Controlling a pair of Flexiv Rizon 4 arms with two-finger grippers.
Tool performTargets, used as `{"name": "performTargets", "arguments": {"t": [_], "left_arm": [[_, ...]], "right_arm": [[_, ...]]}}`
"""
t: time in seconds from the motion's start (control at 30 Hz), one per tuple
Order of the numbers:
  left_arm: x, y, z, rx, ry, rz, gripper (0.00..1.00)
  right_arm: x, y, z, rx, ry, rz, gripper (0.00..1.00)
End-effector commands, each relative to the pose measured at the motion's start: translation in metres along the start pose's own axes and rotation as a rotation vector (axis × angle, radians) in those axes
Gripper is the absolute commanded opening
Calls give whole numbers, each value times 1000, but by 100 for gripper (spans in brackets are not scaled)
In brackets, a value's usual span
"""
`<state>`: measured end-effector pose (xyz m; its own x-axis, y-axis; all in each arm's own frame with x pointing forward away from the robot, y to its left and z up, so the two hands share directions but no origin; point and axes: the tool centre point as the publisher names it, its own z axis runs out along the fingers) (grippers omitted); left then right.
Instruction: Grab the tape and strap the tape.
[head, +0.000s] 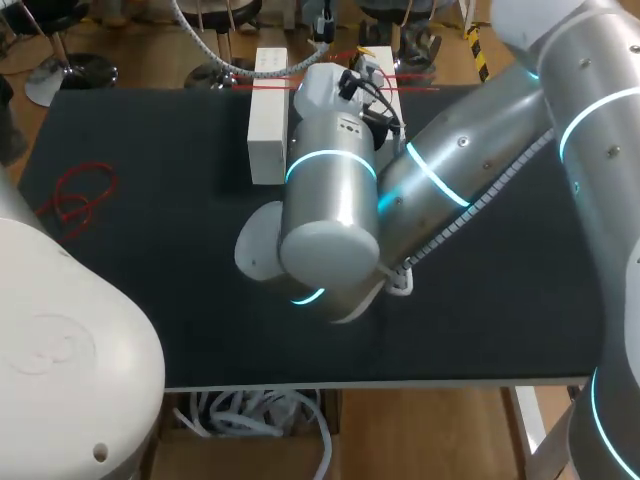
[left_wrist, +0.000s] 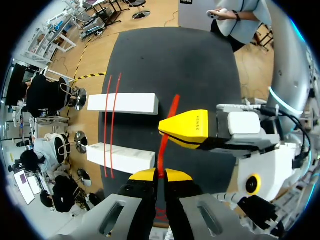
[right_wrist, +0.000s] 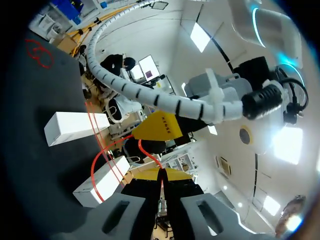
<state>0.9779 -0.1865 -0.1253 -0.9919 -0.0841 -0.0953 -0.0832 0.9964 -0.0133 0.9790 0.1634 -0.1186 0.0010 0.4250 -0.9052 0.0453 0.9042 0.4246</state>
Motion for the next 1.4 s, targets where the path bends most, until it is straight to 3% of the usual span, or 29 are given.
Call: {"name": "performTargets", "arguments": {"t": [0.03, 0.53, 1.4], "left_arm": [[0, -1, 0, -3, 0, 0, 0], [0, -1, 0, -3, 0, 0, 0], [0, -1, 0, -3, 0, 0, 0]], "right_arm": [[-11, -10, 0, -35, 49, 20, 0], [5, 1, -6, -41, 99, 5, 0], [21, 24, -6, -4, 78, -46, 0]]}}
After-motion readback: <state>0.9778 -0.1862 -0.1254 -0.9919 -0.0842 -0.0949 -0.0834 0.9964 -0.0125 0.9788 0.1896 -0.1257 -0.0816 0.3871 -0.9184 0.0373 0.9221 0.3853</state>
